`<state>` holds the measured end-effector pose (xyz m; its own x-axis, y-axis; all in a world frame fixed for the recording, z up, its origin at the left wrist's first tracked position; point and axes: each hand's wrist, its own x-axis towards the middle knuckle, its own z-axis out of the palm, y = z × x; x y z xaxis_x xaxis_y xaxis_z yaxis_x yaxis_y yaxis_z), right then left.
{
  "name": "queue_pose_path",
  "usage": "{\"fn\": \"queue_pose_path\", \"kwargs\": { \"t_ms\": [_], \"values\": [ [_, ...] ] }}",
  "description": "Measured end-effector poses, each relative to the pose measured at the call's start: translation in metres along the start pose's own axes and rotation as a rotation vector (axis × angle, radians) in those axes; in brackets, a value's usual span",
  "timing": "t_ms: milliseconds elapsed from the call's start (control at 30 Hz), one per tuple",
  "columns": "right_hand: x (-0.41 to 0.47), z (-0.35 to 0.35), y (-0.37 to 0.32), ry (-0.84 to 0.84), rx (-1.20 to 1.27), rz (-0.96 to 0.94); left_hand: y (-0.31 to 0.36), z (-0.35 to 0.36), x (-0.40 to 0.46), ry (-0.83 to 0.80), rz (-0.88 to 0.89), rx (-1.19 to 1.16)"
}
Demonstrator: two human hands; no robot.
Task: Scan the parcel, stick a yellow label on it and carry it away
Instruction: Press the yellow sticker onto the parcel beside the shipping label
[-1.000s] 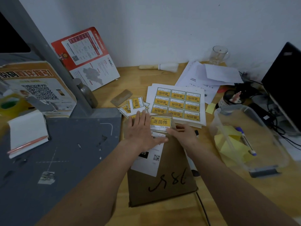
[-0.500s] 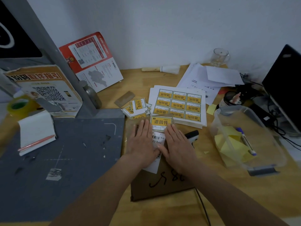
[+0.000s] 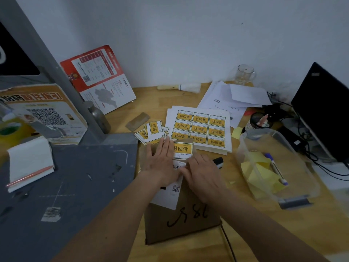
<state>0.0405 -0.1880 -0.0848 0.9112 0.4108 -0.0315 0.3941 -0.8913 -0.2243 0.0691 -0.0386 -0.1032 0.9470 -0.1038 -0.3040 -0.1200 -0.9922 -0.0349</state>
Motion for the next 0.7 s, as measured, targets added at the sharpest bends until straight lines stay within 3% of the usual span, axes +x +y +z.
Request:
{"fn": "queue_pose_path", "kwargs": {
  "t_ms": [167,400,700],
  "values": [
    [0.020,0.011,-0.003,-0.197,0.101,-0.081,-0.004,0.004,-0.003,0.031,0.041,-0.008],
    [0.035,0.017,0.006,-0.175,0.001,-0.065,-0.008,0.004,-0.018,0.064,0.104,-0.026],
    [0.002,0.016,0.023,-0.190,0.007,-0.141,0.006,0.005,-0.038,0.043,-0.028,0.020]
  ]
}}
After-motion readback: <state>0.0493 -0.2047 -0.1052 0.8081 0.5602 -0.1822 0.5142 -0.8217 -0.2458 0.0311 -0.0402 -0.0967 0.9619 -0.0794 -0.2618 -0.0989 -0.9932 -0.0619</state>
